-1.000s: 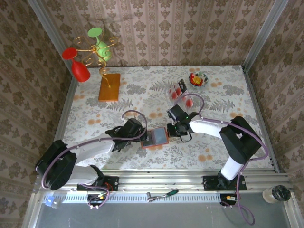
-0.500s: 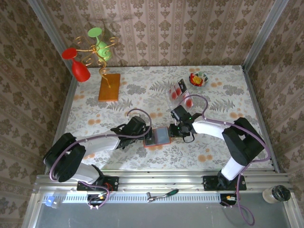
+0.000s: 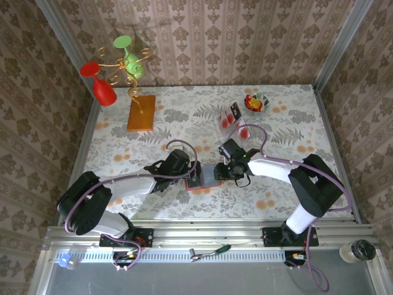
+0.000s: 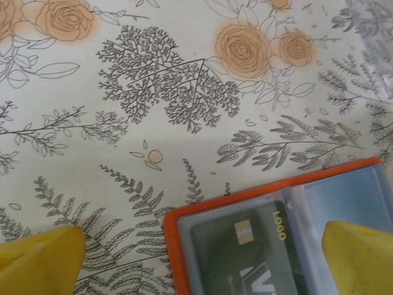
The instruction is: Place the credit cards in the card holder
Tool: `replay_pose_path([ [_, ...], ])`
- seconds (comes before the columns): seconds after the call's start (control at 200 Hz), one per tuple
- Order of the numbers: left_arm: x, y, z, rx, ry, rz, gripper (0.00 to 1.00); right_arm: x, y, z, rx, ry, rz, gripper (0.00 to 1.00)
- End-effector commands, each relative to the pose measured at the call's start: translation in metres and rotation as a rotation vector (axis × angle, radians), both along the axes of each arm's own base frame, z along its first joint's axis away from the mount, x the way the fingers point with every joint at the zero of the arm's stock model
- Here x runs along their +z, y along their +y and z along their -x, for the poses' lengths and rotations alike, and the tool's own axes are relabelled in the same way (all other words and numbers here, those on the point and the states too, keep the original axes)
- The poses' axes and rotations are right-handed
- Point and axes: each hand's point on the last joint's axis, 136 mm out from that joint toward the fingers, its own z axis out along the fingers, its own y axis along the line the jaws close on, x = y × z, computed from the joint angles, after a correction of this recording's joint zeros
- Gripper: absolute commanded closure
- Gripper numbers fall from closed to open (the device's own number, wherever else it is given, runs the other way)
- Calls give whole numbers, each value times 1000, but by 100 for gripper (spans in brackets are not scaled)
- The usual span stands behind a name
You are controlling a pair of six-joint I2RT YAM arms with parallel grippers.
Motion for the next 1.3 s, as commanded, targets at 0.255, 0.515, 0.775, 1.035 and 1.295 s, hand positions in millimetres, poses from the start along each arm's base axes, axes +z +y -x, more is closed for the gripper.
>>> replay_pose_path([
  [0.255, -17, -16, 0, 13, 45, 75, 0, -20, -9, 5, -26, 20, 67, 58],
  [0.515, -23, -28, 1, -6, 58, 98, 0, -23, -8, 7, -24, 27, 63, 60],
  [0.775, -24, -44, 9, -26, 62, 124, 0, -27, -8, 9, -27, 37, 58, 61],
  [1.035, -10, -50, 14, -21, 48, 181, 0, -30, -6, 10, -29, 46, 49, 61],
  [1.295, 9, -47, 16, -5, 13, 244, 0, -34, -4, 11, -31, 56, 46, 63],
])
